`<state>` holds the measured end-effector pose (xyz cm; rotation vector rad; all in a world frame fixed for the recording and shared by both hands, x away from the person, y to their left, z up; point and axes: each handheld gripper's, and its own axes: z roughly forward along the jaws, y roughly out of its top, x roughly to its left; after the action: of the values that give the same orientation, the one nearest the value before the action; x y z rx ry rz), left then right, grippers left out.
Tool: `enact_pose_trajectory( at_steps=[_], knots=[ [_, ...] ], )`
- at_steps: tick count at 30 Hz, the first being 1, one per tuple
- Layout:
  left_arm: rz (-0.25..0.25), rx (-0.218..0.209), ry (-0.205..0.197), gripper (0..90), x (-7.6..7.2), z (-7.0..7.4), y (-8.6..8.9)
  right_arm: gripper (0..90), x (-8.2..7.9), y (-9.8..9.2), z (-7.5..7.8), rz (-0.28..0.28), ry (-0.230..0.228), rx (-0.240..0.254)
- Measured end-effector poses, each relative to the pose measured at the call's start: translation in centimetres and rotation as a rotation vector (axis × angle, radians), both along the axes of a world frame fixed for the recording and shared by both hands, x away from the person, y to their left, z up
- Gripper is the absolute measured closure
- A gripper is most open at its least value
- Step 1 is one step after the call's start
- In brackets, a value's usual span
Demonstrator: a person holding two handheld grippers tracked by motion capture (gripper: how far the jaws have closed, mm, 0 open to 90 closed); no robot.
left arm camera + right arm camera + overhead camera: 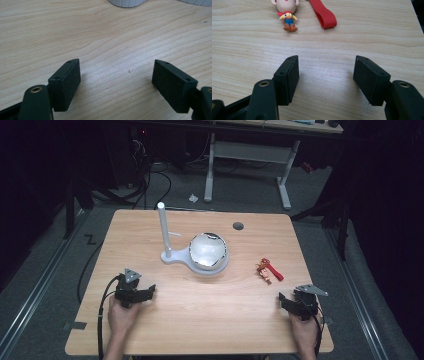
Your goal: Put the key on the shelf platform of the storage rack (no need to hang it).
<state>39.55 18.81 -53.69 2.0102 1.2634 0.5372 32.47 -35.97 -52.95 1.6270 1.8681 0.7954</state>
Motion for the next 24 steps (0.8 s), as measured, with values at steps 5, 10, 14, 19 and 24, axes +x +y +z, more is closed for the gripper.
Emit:
enact_pose_trajectory(
  at_steps=[5, 10, 14, 19, 24],
  knots=[
    [0.000, 0.000, 0.000, 23.5, 0.01, 0.00, 0.00, 37.7, 0.01, 0.02, 0.00, 0.002, 0.000, -0.003],
    [0.000, 0.002, 0.000, 23.4, 0.01, 0.00, -0.01, 37.8, 0.01, 0.03, 0.00, 0.002, 0.000, -0.003],
    [0.000, 0.002, 0.000, 23.3, 0.02, 0.01, -0.01, 37.4, 0.01, 0.04, 0.01, 0.003, 0.001, -0.004],
    [0.000, 0.002, 0.000, 23.2, 0.01, 0.01, -0.02, 33.1, 0.04, 0.06, 0.00, 0.018, 0.005, -0.002],
    [0.001, 0.000, 0.000, 23.6, 0.02, 0.00, 0.00, 34.2, 0.02, -0.01, 0.00, 0.029, 0.006, 0.004]
  ],
)
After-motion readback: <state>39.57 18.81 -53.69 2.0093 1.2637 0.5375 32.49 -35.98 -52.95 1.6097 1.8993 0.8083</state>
